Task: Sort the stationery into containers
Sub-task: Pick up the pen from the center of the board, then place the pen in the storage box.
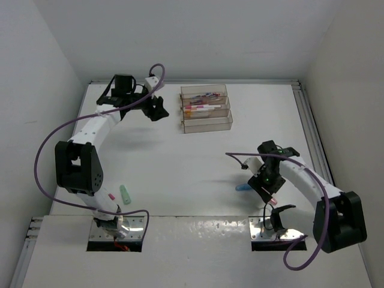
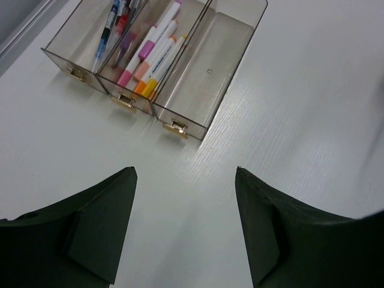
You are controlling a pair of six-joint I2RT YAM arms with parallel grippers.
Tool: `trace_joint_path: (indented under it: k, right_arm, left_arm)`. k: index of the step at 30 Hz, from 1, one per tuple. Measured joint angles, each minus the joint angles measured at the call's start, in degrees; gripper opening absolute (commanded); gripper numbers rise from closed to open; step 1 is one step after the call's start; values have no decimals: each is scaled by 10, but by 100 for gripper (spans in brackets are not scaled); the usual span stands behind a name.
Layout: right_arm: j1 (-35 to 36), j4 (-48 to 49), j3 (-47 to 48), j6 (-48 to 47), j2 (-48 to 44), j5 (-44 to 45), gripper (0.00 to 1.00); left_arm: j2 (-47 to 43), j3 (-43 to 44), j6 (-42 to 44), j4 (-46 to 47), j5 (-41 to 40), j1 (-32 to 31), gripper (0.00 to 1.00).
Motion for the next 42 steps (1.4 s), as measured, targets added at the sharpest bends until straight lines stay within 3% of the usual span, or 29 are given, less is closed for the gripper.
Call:
trace_joint_path:
  k: [9, 14, 20, 24, 27, 30, 34, 42]
  right_arm:
    - [18, 108, -38, 18, 52, 50, 62]
    - [27, 164, -45, 23, 84, 56, 56]
    - [28, 194, -47, 22, 123, 52, 42]
    - [28, 184, -40, 16, 133, 45, 16]
    - [23, 156, -16, 4, 141, 38, 8]
    - [12, 92, 64, -10, 141, 18, 1]
    - [22, 37, 255, -26, 164, -4, 0]
    - [85, 5, 680, -58, 420, -26, 0]
  left_arm:
    - [-3, 0, 14, -22, -18, 16, 72]
    - [-9, -4, 21, -31, -25, 24, 72]
    - [-22, -15, 23, -38, -29, 35, 72]
    - [-28, -19, 23, -38, -30, 48, 71]
    - [-28, -19, 23, -38, -31, 59, 71]
    - [-28, -19, 16, -36, -28, 75, 70]
    - [-28, -19, -15, -27, -15, 106, 69]
    - [-34, -27, -37, -45, 7, 170, 68]
